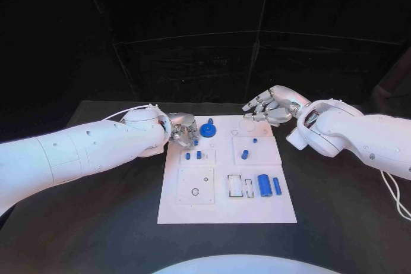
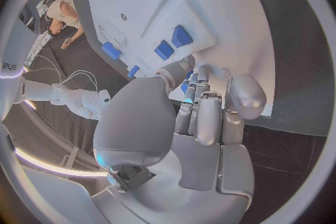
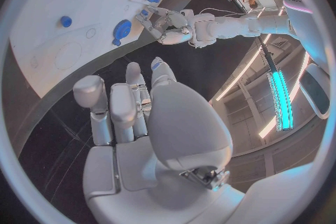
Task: Assemble the parts on the task board
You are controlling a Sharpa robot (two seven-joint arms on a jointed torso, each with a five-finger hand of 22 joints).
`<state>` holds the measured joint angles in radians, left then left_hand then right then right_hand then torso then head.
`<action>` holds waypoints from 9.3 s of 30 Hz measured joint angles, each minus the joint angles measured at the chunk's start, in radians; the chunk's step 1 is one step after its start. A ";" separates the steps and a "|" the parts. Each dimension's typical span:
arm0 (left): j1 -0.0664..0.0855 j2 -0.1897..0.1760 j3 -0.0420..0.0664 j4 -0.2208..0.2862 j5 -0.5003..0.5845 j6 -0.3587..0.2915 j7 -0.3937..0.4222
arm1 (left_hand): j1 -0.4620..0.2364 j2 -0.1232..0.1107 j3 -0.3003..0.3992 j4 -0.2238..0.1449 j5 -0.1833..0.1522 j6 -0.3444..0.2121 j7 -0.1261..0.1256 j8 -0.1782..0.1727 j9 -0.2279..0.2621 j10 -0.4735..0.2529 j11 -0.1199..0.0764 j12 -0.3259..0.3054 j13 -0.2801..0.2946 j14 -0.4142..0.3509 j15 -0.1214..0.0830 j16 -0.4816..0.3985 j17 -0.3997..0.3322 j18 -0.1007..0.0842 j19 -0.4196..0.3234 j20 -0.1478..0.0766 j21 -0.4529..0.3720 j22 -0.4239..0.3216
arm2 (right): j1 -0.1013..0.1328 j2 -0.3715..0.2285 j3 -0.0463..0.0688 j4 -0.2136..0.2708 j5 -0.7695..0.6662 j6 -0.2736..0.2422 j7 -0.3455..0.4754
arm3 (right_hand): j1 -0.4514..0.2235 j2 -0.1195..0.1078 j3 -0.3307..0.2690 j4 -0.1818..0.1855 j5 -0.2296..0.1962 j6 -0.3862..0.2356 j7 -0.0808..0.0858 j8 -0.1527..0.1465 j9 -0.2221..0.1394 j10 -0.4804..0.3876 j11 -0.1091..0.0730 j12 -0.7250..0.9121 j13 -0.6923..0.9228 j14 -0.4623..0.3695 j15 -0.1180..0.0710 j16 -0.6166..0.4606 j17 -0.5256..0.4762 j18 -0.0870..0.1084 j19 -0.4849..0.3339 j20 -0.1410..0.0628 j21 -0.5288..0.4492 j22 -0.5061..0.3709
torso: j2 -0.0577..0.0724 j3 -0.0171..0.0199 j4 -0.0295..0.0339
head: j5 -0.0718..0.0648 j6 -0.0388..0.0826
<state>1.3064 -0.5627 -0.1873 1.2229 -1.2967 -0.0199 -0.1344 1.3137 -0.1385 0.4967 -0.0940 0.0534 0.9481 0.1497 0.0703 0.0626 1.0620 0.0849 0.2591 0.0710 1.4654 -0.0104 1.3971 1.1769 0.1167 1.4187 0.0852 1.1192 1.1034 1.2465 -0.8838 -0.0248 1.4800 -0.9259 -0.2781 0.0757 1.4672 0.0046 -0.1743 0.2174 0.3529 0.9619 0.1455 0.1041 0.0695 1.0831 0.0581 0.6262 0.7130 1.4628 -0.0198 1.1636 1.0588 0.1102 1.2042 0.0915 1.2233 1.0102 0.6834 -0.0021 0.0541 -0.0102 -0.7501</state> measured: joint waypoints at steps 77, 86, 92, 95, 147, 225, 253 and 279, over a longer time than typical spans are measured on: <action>-0.001 -0.284 -0.001 0.229 1.246 -0.198 0.603 | 0.003 0.035 0.014 -0.005 0.001 0.058 0.025 0.038 0.007 -0.036 0.020 0.062 0.004 -0.223 0.030 -0.287 -0.522 0.053 -0.237 0.030 -0.441 -0.387 | -0.085 0.072 0.001 -0.043 -0.835 0.142 -0.220 | 0.175 -0.055 0.459 -0.080 -0.274 0.149 0.000 -0.035 -0.001 0.093 0.022 -0.505 -0.650 0.004 0.018 0.056 0.029 -0.010 0.125 0.009 0.132 0.204 | 0.001 0.0000 0.0000 | -0.039 0.013; -0.001 -0.287 -0.001 0.225 1.247 -0.199 0.603 | 0.003 0.035 0.014 -0.005 0.001 0.058 0.025 0.038 0.007 -0.036 0.020 0.062 0.004 -0.229 0.028 -0.291 -0.526 0.053 -0.237 0.030 -0.441 -0.388 | -0.091 0.038 -0.002 -0.002 -0.830 0.089 -0.224 | 0.104 -0.099 0.592 -0.121 -0.275 0.161 0.000 -0.036 -0.002 0.105 0.020 -0.512 -0.650 0.004 0.018 0.061 0.024 -0.026 0.129 0.010 0.146 0.223 | 0.000 0.0005 -0.0011 | -0.042 0.014; -0.001 -0.288 -0.001 0.220 1.248 -0.200 0.603 | 0.003 0.035 0.014 -0.005 0.001 0.058 0.025 0.038 0.007 -0.036 0.020 0.062 0.004 -0.231 0.030 -0.291 -0.528 0.053 -0.237 0.030 -0.441 -0.389 | -0.090 0.015 -0.002 0.030 -0.812 0.032 -0.223 | 0.059 -0.117 0.644 -0.149 -0.278 0.161 0.000 -0.036 -0.002 0.105 0.020 -0.519 -0.649 0.004 0.018 0.065 0.023 -0.025 0.129 0.010 0.146 0.228 | -0.001 0.0003 -0.0015 | -0.044 0.017; -0.001 -0.288 -0.001 0.215 1.248 -0.200 0.603 | 0.003 0.035 0.014 -0.005 0.001 0.058 0.025 0.038 0.007 -0.036 0.020 0.062 0.004 -0.231 0.030 -0.291 -0.529 0.053 -0.237 0.030 -0.441 -0.389 | -0.090 0.006 -0.002 0.040 -0.804 0.003 -0.222 | 0.052 -0.124 0.657 -0.154 -0.278 0.161 0.000 -0.036 -0.002 0.105 0.020 -0.519 -0.649 0.004 0.018 0.065 0.020 -0.025 0.129 0.010 0.146 0.228 | -0.001 0.0002 -0.0015 | -0.046 0.018; 0.000 -0.266 -0.001 0.233 1.249 -0.207 0.597 | 0.003 0.035 0.011 -0.008 0.001 0.054 0.029 0.038 0.005 -0.040 0.024 0.062 0.004 -0.230 0.030 -0.294 -0.532 0.053 -0.237 0.030 -0.445 -0.390 | -0.182 0.171 -0.026 0.219 -0.824 0.053 -0.257 | 0.014 -0.131 0.690 -0.176 -0.278 0.161 0.000 -0.036 -0.002 0.105 0.021 -0.527 -0.649 0.004 0.018 0.070 0.019 -0.025 0.133 0.014 0.150 0.230 | 0.001 -0.0006 0.0007 | 0.007 -0.021; 0.000 -0.269 -0.002 0.225 1.250 -0.205 0.578 | 0.003 0.035 0.011 -0.008 0.001 0.050 0.032 0.038 0.005 -0.040 0.024 0.066 0.004 -0.234 0.034 -0.294 -0.539 0.052 -0.240 0.033 -0.445 -0.393 | -0.160 -0.037 -0.003 0.286 -0.828 -0.046 -0.287 | -0.098 -0.164 0.475 -0.186 -0.239 0.031 -0.006 -0.035 -0.001 -0.078 0.046 -0.481 -0.649 -0.001 0.038 -0.044 -0.149 -0.009 0.056 0.028 0.037 0.074 | -0.001 -0.0011 -0.0019 | -0.006 -0.005; 0.000 -0.268 -0.002 0.224 1.250 -0.198 0.573 | 0.003 0.035 0.008 -0.011 0.001 0.050 0.032 0.038 0.005 -0.040 0.024 0.066 0.004 -0.234 0.034 -0.294 -0.540 0.052 -0.240 0.033 -0.445 -0.393 | -0.151 -0.014 -0.001 0.219 -0.857 0.041 -0.344 | -0.034 -0.100 0.515 -0.194 -0.291 0.080 -0.007 -0.030 0.000 0.002 0.027 -0.438 -0.648 0.002 0.026 -0.003 -0.098 -0.009 0.094 0.021 0.071 0.130 | 0.001 -0.0007 0.0003 | -0.007 -0.001; 0.000 -0.268 -0.002 0.221 1.250 -0.193 0.566 | 0.003 0.035 0.008 -0.011 0.001 0.050 0.032 0.038 0.005 -0.040 0.024 0.070 0.004 -0.234 0.034 -0.294 -0.542 0.052 -0.240 0.033 -0.449 -0.393 | -0.151 -0.028 0.001 0.249 -0.881 0.027 -0.351 | -0.024 -0.100 0.655 -0.232 -0.301 0.159 -0.005 -0.015 0.006 0.100 0.026 -0.466 -0.644 0.002 0.012 0.050 -0.041 -0.026 0.145 0.005 0.142 0.232 | 0.001 -0.0004 -0.0007 | -0.010 -0.007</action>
<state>1.3061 -0.8304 -0.1893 1.4443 -0.0463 -0.2129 0.4311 1.3171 -0.1040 0.5049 -0.1049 0.0540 0.9985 0.1819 0.1086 0.0680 1.0220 0.1092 0.3292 0.0749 1.2313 0.0233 1.1028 0.6352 0.1690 1.1785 0.1183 0.6701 0.7103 1.0952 -0.9121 -0.0240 1.7294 -1.8072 -0.2513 -0.2756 1.4437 -0.0957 0.4804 -0.0146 0.0520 1.1211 0.1402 0.0889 0.0753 1.1832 0.0837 0.1601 0.0685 1.4649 -0.0074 1.2132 1.0173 0.0846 1.3493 0.0963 1.3652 1.2421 0.6841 -0.0025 0.0534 -0.0202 -0.7568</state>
